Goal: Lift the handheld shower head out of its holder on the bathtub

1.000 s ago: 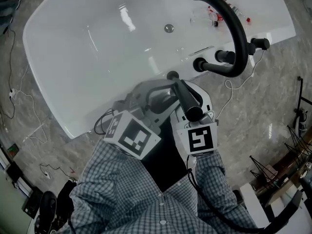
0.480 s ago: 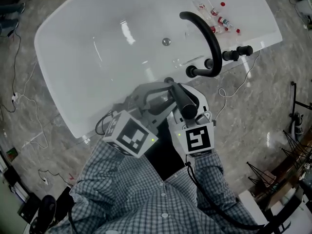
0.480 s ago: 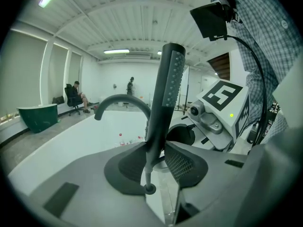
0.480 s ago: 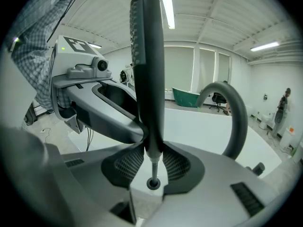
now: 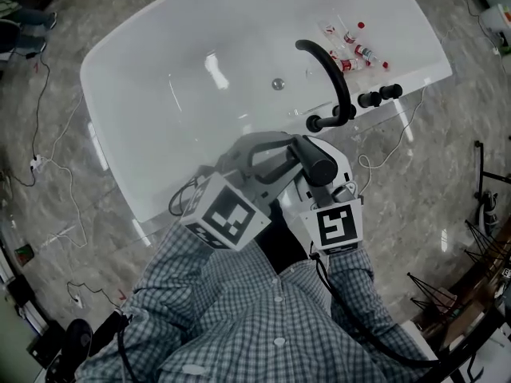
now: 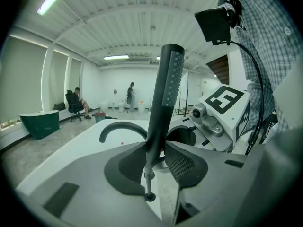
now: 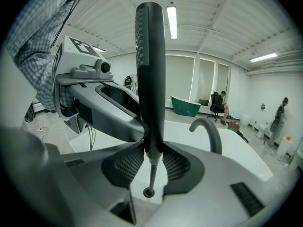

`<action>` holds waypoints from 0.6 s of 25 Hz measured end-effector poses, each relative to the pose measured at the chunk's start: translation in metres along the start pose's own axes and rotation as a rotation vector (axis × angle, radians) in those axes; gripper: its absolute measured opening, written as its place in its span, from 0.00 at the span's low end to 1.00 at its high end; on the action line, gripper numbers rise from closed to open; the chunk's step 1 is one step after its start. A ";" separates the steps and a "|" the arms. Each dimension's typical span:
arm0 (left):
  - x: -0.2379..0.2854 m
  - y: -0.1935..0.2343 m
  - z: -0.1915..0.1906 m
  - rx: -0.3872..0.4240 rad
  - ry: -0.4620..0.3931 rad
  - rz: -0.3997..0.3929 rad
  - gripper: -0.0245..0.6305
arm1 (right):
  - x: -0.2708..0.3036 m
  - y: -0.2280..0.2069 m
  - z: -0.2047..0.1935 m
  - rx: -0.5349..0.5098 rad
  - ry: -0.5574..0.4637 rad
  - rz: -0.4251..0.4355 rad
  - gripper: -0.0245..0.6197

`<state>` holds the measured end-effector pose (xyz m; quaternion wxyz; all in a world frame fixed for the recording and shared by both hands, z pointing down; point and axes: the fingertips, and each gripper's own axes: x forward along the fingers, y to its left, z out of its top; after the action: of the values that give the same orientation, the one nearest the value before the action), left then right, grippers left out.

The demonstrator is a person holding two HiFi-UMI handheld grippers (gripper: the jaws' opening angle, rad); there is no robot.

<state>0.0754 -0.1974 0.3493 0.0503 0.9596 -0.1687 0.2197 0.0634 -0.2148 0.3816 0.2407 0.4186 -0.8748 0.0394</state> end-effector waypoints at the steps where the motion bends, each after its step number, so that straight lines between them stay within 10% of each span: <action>1: -0.003 -0.001 0.006 0.006 -0.003 0.003 0.20 | -0.003 -0.001 0.006 -0.002 -0.007 -0.003 0.23; 15: -0.042 -0.004 0.081 0.074 -0.073 0.035 0.20 | -0.040 -0.010 0.083 -0.041 -0.120 -0.061 0.23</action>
<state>0.0736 -0.1951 0.2583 0.0048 0.9650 -0.1791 0.1916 0.0595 -0.2153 0.2892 0.1973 0.4415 -0.8752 -0.0109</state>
